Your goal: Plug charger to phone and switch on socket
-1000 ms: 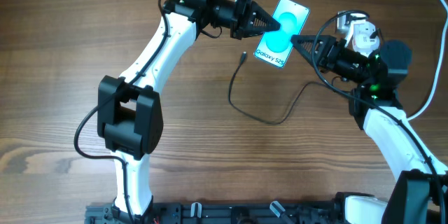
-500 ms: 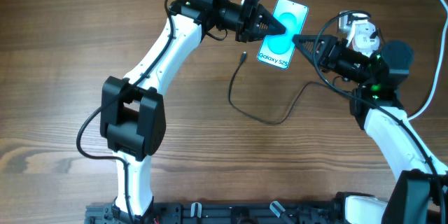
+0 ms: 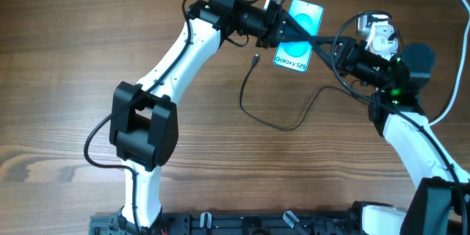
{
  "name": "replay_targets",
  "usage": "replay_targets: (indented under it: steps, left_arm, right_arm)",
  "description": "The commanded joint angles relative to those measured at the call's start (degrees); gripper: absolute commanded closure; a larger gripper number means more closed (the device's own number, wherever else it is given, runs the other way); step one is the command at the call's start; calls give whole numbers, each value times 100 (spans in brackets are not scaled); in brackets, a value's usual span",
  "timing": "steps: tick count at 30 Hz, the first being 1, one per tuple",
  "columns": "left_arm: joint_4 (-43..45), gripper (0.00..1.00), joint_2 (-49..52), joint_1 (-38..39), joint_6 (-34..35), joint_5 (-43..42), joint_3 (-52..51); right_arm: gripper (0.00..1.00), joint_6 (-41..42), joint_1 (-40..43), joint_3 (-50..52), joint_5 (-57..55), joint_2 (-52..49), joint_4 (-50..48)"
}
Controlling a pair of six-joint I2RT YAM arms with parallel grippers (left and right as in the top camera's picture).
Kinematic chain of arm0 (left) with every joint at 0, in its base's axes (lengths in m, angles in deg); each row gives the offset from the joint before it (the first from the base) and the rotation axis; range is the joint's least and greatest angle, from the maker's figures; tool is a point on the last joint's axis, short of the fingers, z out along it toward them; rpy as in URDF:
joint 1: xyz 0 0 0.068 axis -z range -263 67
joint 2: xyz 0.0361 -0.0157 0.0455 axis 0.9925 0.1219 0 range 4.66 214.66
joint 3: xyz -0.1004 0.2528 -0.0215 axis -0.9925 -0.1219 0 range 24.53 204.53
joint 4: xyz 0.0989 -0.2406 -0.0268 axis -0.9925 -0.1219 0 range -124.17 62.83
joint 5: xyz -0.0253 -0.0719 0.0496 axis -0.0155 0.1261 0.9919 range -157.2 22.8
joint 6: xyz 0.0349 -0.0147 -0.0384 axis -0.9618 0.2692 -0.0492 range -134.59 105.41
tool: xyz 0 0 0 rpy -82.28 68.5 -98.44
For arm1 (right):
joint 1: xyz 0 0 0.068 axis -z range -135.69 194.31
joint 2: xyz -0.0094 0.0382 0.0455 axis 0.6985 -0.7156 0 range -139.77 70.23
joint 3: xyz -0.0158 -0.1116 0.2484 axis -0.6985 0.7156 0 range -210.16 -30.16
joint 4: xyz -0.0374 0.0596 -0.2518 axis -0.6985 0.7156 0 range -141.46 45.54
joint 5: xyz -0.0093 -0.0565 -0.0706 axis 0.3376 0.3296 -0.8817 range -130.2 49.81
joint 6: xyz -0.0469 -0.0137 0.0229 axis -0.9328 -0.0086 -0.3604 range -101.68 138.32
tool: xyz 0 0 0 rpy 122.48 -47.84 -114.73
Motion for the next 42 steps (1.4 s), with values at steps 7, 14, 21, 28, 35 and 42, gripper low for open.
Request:
replay_targets:
  steps: [7,14,21,28,35,42]
  left_arm:
    - [-55,96,-90,181,151,48,79]
    - [-55,96,-90,-382,149,50,79]
    - [-94,96,-90,-2000,509,588,79]
    - [-1161,96,-105,-3488,1335,3167,79]
    - [-2048,96,-125,-3482,1182,4865,79]
    - [-2544,96,-125,-3436,1178,4784,79]
  right_arm:
    - [72,-190,-138,-44,-101,9,-122]
    - [33,-411,-138,-42,-155,4,42]
    - [0,-1099,-138,-42,-1779,-7,2422]
    - [20,-2667,-621,-188,-1989,-9,3622]
    - [25,-3773,-1720,-2332,-4371,-175,6966]
    - [49,-4236,-2514,-5429,-5193,-2356,9326]
